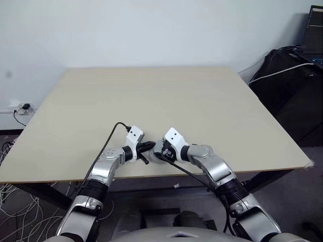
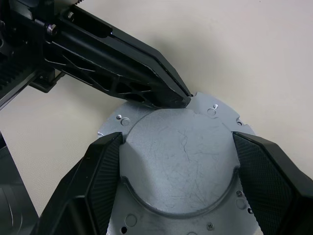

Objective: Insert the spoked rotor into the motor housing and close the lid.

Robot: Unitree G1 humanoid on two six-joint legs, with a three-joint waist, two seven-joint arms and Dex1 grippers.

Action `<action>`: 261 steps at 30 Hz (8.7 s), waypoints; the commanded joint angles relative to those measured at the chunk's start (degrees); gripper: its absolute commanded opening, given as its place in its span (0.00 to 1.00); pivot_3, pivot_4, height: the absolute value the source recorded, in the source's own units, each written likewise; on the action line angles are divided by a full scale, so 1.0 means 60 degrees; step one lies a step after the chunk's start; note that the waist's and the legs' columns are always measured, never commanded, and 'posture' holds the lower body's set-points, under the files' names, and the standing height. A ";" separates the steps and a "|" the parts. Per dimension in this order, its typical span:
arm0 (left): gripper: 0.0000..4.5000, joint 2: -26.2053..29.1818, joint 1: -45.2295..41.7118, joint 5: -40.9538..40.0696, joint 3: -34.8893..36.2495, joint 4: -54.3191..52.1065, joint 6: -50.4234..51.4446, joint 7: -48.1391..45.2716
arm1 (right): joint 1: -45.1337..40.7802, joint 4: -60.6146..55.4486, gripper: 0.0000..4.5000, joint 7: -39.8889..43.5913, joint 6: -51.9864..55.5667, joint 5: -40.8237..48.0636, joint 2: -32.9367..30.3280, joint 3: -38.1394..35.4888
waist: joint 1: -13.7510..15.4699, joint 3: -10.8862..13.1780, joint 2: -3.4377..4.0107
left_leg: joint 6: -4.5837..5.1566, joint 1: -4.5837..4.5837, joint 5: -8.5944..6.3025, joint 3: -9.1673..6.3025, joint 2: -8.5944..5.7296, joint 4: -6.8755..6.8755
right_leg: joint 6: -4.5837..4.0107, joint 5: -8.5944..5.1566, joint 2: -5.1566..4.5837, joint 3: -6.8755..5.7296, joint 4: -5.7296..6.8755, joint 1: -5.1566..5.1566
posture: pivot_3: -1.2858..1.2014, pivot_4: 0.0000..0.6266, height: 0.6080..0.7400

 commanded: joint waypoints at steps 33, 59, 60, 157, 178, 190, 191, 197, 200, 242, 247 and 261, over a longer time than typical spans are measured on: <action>0.00 0.0123 0.0604 0.0237 -0.0307 -0.0627 0.0570 0.0023 | 0.0341 -0.1518 0.99 0.0194 0.0017 0.0860 0.0053 -0.0763 | 0.0015 -0.0037 0.0023 | -0.0002 -0.0018 -0.0001 -0.0005 -0.0007 -0.0076 | -0.0011 -0.0003 -0.0026 0.0001 -0.0080 -0.0012 | 0.52 0.00 1.00; 0.00 -0.0050 0.0638 0.0113 -0.0277 -0.0491 0.0512 -0.0048 | 0.2728 -0.4676 0.99 -0.1829 0.5223 0.4972 0.0838 -0.4963 | 0.0240 -0.0045 0.0024 | -0.0002 -0.0013 -0.0001 -0.0005 -0.0016 -0.0159 | -0.0021 -0.0009 -0.0037 -0.0004 -0.0133 -0.0019 | 0.52 0.00 1.00; 0.00 -0.0052 0.0633 0.0115 -0.0283 -0.0484 0.0514 -0.0052 | 0.2696 -0.4599 0.99 -0.2123 0.5495 0.5139 0.1103 -0.5269 | 0.0239 -0.0047 0.0027 | -0.0002 -0.0013 -0.0001 -0.0005 -0.0016 -0.0159 | -0.0021 -0.0009 -0.0036 -0.0004 -0.0131 -0.0018 | 0.52 0.00 1.00; 0.00 -0.0082 0.0739 0.0082 -0.0242 -0.0544 0.0418 0.0083 | 0.1673 -0.1232 0.29 -0.4206 0.7175 0.8728 0.4016 -0.6637 | -0.0029 -0.0124 0.0061 | 0.0006 -0.0009 0.0006 0.0003 -0.0019 -0.0185 | -0.0016 -0.0005 -0.0028 0.0012 -0.0133 -0.0026 | 0.52 0.00 1.00; 0.00 -0.1501 0.2374 -0.3871 0.2559 -0.4265 0.0950 0.0822 | 0.1851 -0.1091 0.28 -0.4573 0.6528 0.9030 0.3709 -0.6856 | -0.0056 -0.0046 0.0054 | 0.0007 -0.0038 0.0007 0.0003 -0.0016 -0.0185 | -0.0014 -0.0005 -0.0026 0.0010 -0.0135 -0.0052 | 0.52 0.00 1.00; 0.00 -0.2008 0.5236 -0.7437 0.3484 -0.5525 0.3866 0.1951 | 0.1809 -0.1199 0.28 -0.4899 0.6444 0.9819 0.3836 -0.6875 | -0.0095 0.0041 0.0012 | 0.0011 -0.0029 0.0008 0.0002 -0.0019 -0.0160 | 0.0006 -0.0014 -0.0001 -0.0008 -0.0139 -0.0028 | 0.52 0.00 1.00; 0.00 -0.2079 0.5391 -0.7520 0.3501 -0.5450 0.3939 0.2059 | 0.1813 -0.1229 0.28 -0.4918 0.6503 0.9912 0.3821 -0.6838 | -0.0100 0.0054 0.0007 | 0.0011 -0.0028 0.0008 0.0000 -0.0018 -0.0160 | 0.0006 -0.0014 0.0004 -0.0010 -0.0138 -0.0026 | 0.52 0.00 1.00; 0.00 -0.2384 0.5712 -0.7721 0.3547 -0.5376 0.3950 0.2432 | 0.1800 -0.1261 0.27 -0.5057 0.6830 1.0137 0.3568 -0.6652 | -0.0106 0.0091 -0.0015 | 0.0055 -0.0029 0.0033 0.0006 -0.0018 -0.0161 | 0.0006 -0.0015 0.0017 -0.0022 -0.0138 -0.0029 | 0.52 0.00 1.00; 0.00 -0.2436 0.5695 -0.7838 0.3568 -0.5373 0.3937 0.2491 | 0.1722 -0.1259 0.27 -0.5122 0.6801 1.0249 0.3561 -0.6737 | -0.0102 0.0093 -0.0019 | 0.0055 -0.0030 0.0033 0.0008 -0.0019 -0.0160 | 0.0006 -0.0015 0.0014 -0.0022 -0.0139 -0.0029 | 0.52 0.00 1.00; 1.00 -0.3232 0.5624 -1.1846 0.3438 -0.5303 0.4038 0.2964 | 0.1610 -0.2361 0.27 -0.7700 0.5639 1.4328 0.3374 -0.5112 | -0.0132 0.0105 -0.0025 | 0.0058 -0.0029 0.0033 0.0017 -0.0019 -0.0153 | 0.0011 -0.0017 0.0027 -0.0015 -0.0140 -0.0015 | 0.52 0.00 1.00; 1.00 -0.3195 0.5545 -1.1975 0.3366 -0.5185 0.3881 0.2908 | 0.1768 -0.2418 0.27 -0.7843 0.5527 1.4493 0.3246 -0.4900 | -0.0136 0.0105 -0.0026 | 0.0059 -0.0019 0.0034 0.0022 -0.0017 -0.0144 | 0.0012 -0.0016 0.0032 -0.0011 -0.0136 -0.0012 | 0.52 0.00 1.00; 0.79 -0.2912 0.5097 -1.2290 0.3687 -0.4036 0.3791 0.2569 | 0.1975 -0.2482 0.27 -0.8067 0.5294 1.4898 0.3008 -0.4545 | -0.0134 0.0104 -0.0027 | 0.0062 -0.0019 0.0035 0.0023 -0.0017 -0.0141 | 0.0015 -0.0014 0.0076 -0.0010 -0.0138 -0.0007 | 0.52 0.00 1.00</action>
